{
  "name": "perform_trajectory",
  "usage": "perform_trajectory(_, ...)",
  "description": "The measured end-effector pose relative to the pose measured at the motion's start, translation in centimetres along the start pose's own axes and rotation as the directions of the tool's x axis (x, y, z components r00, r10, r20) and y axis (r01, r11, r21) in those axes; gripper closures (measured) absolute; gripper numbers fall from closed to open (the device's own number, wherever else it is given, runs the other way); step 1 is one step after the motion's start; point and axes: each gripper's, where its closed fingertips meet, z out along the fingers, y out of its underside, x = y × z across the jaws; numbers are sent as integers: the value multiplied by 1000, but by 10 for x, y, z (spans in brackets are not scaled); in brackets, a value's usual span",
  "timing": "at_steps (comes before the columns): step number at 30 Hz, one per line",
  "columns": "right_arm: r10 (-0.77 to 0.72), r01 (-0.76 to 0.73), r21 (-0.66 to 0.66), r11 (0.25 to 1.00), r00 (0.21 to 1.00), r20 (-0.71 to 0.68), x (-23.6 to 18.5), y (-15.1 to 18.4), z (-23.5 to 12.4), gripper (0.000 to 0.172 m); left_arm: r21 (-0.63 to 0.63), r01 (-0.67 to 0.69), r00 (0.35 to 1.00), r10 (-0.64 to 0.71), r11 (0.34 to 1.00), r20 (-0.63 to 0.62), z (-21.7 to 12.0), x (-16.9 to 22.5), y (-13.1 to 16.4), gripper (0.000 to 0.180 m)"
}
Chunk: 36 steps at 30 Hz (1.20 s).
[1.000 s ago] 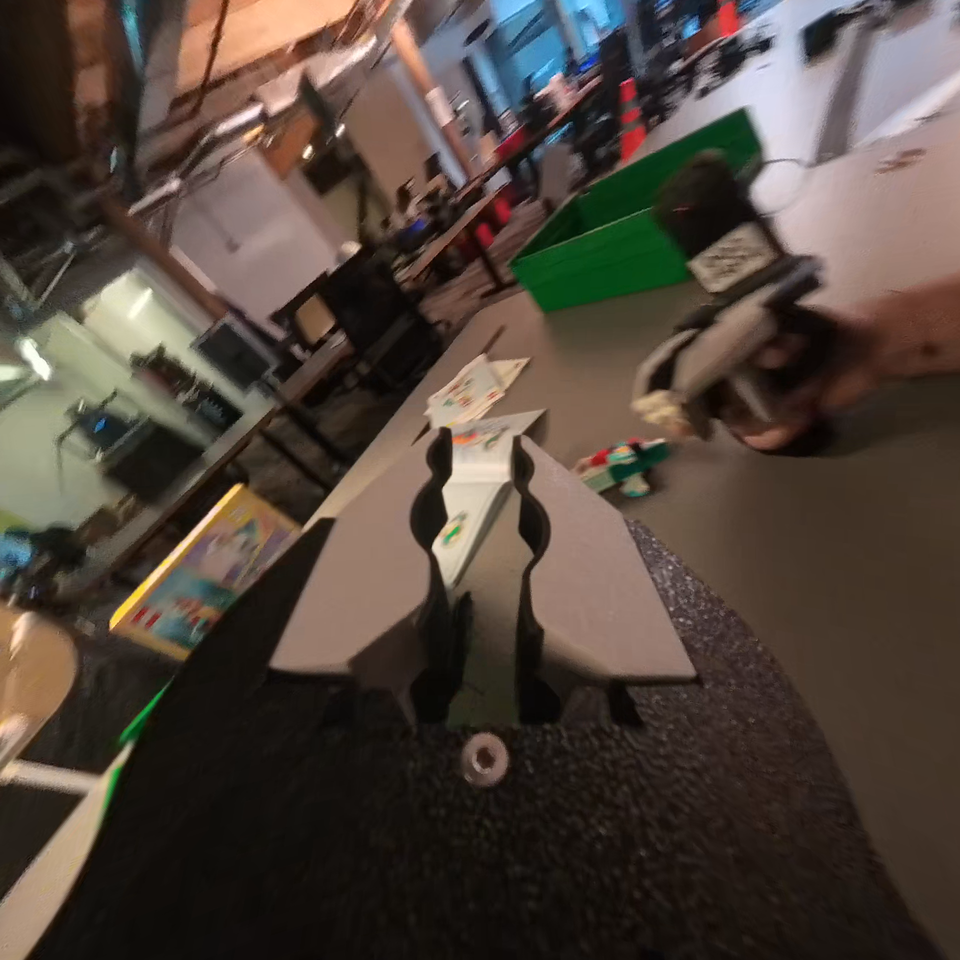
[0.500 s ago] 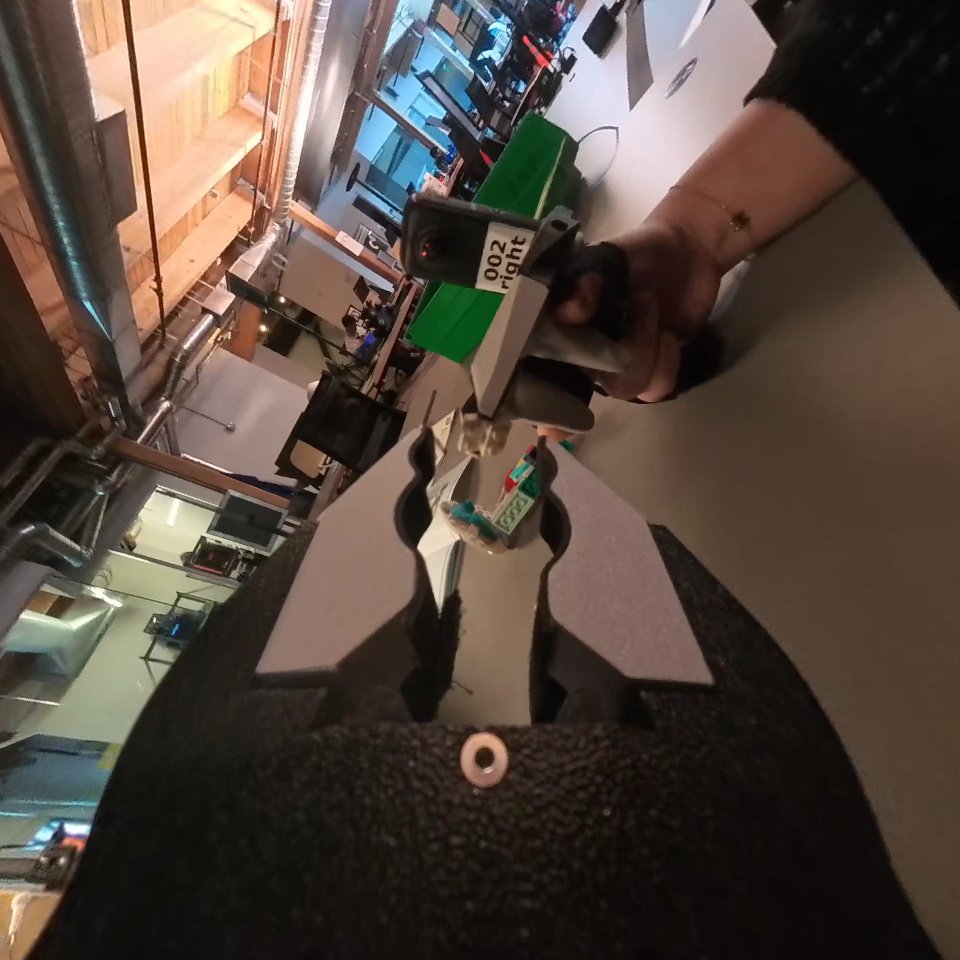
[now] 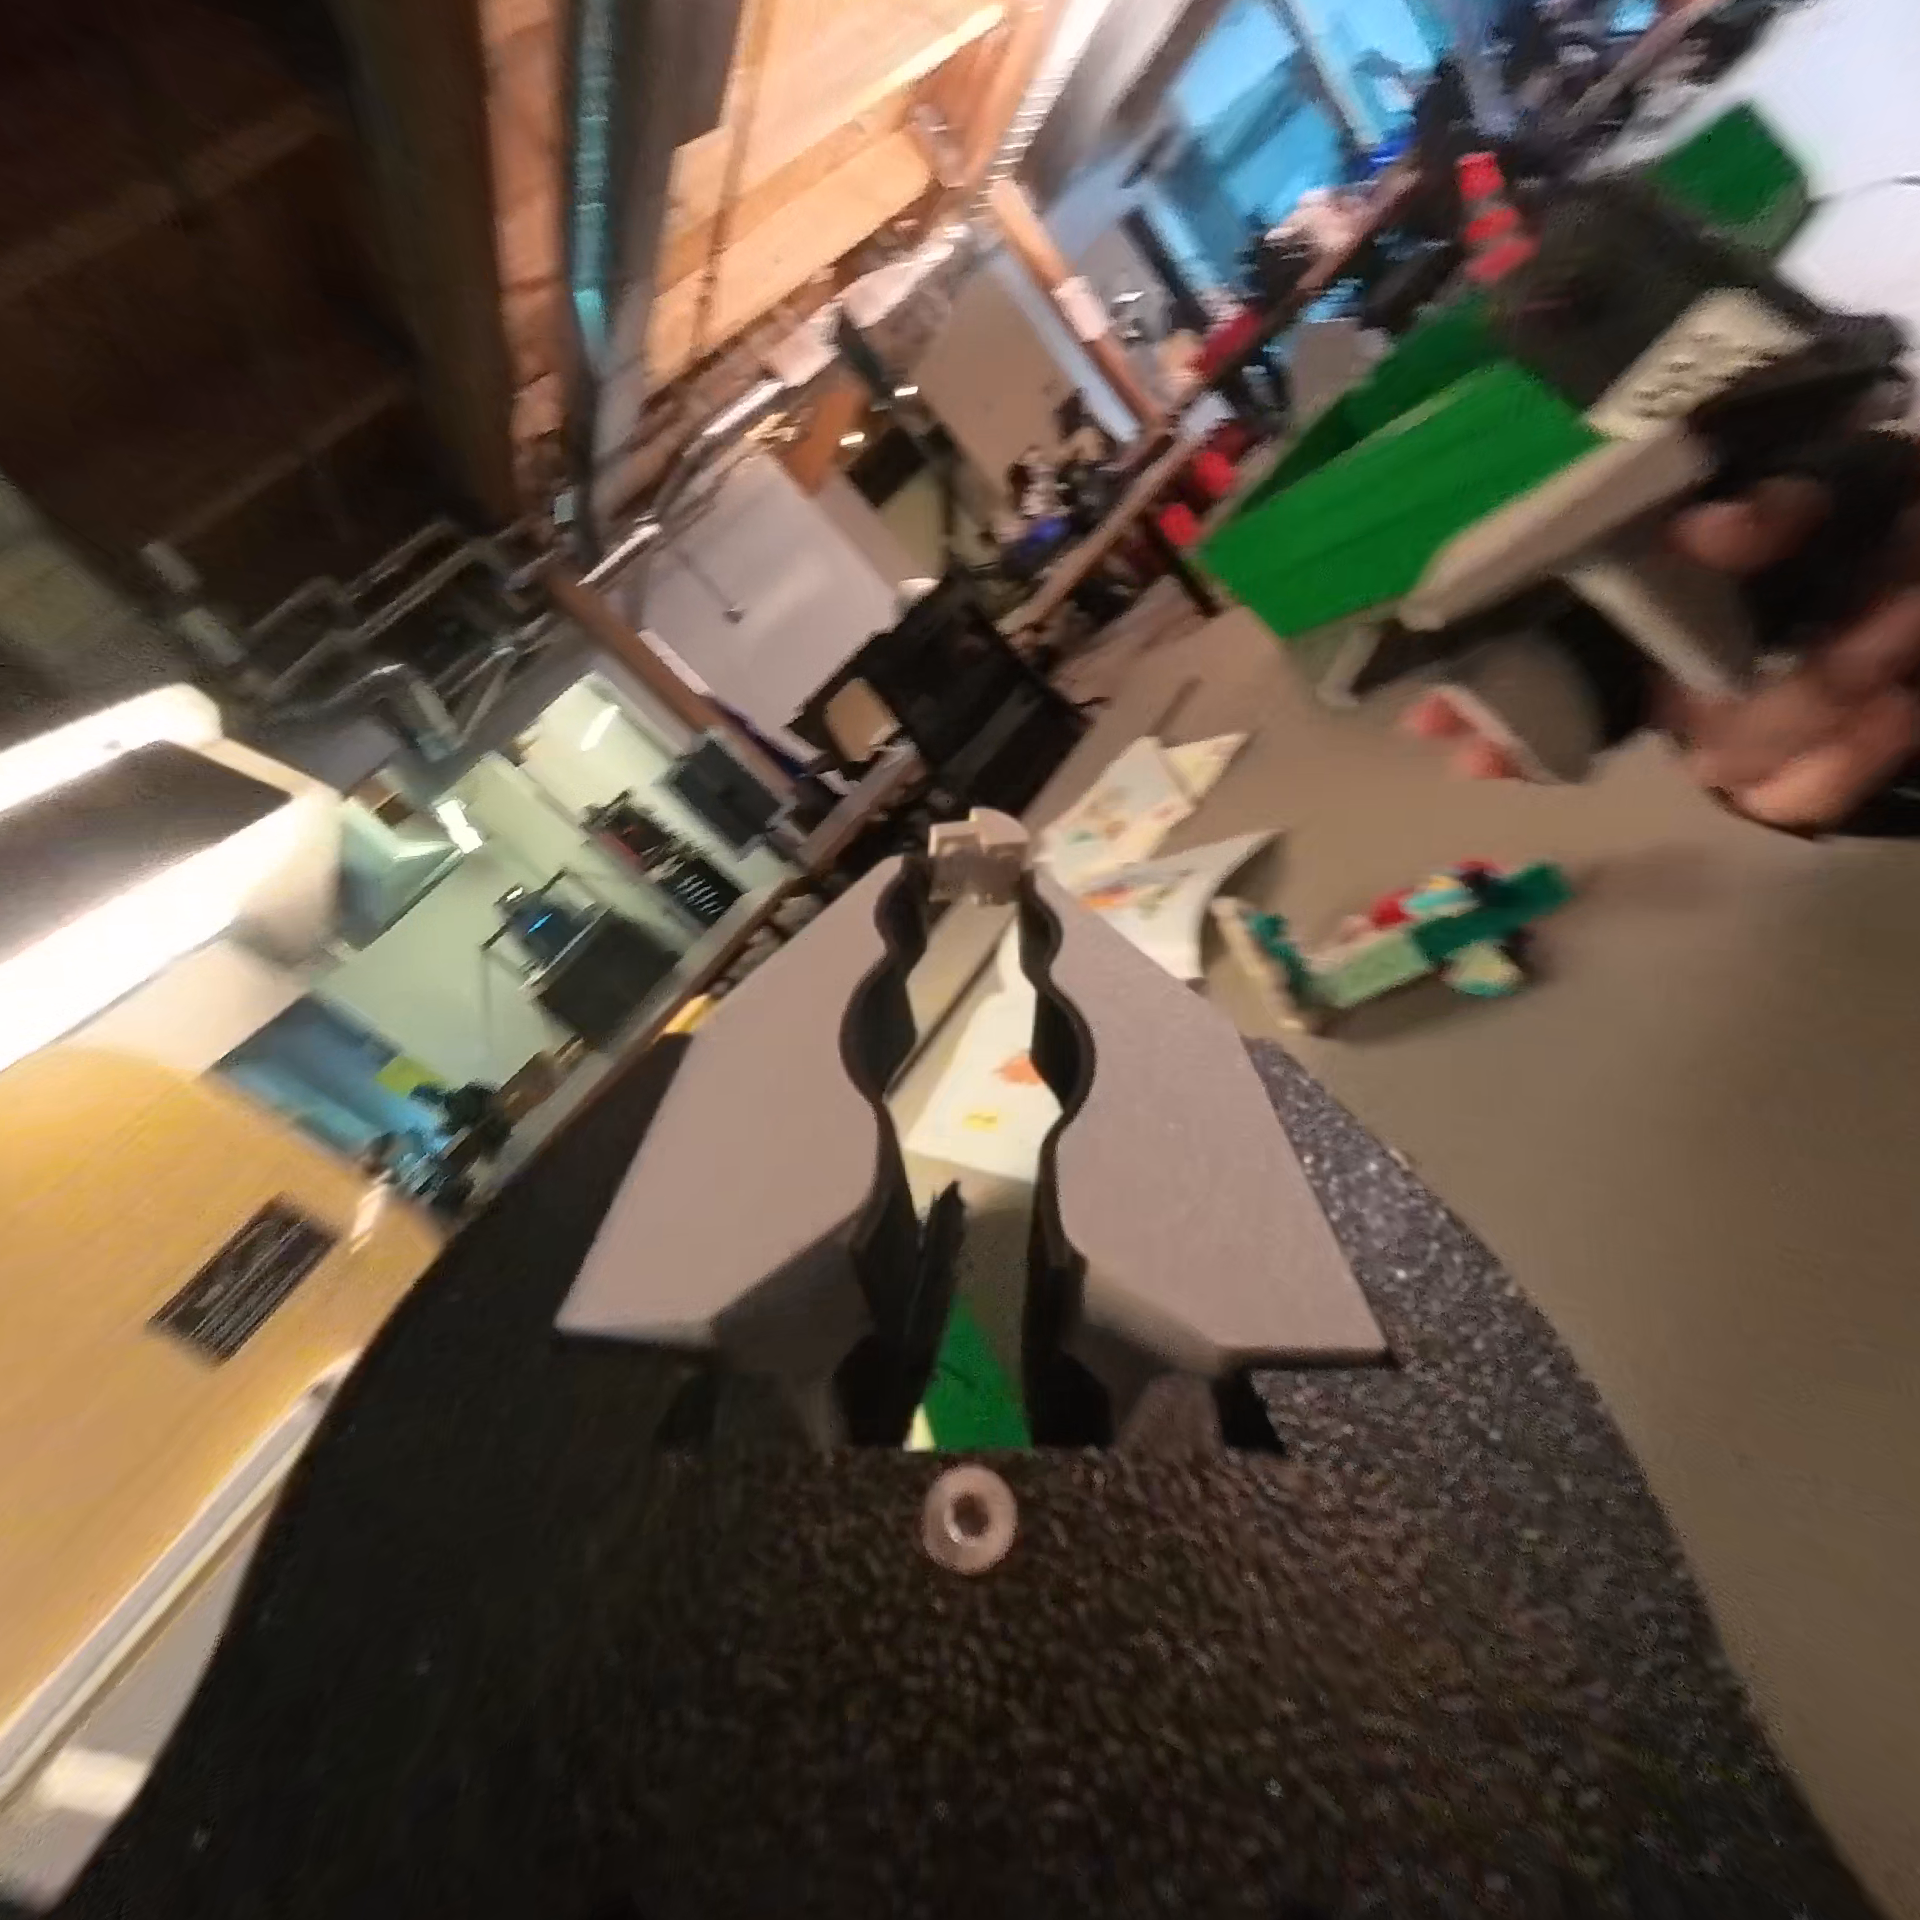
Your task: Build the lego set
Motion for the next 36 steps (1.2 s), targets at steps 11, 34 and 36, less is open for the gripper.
perform_trajectory(11, 0, 0, -35, 999, 1000, -14, 2, 7, 1, 158, -425, 407, 909, -311, 809, 277, -16, -113, 138, 166)
perform_trajectory(34, -28, 28, -47, 999, 999, -18, 2, 7, 1, 164, -952, 283, 780, -605, 115, 158, -9, -45, 288, 166)
perform_trajectory(36, -32, 31, -51, 998, 999, -18, 1, 8, 1, 164, -954, 278, 779, -608, 114, 154, -8, -44, 287, 166)
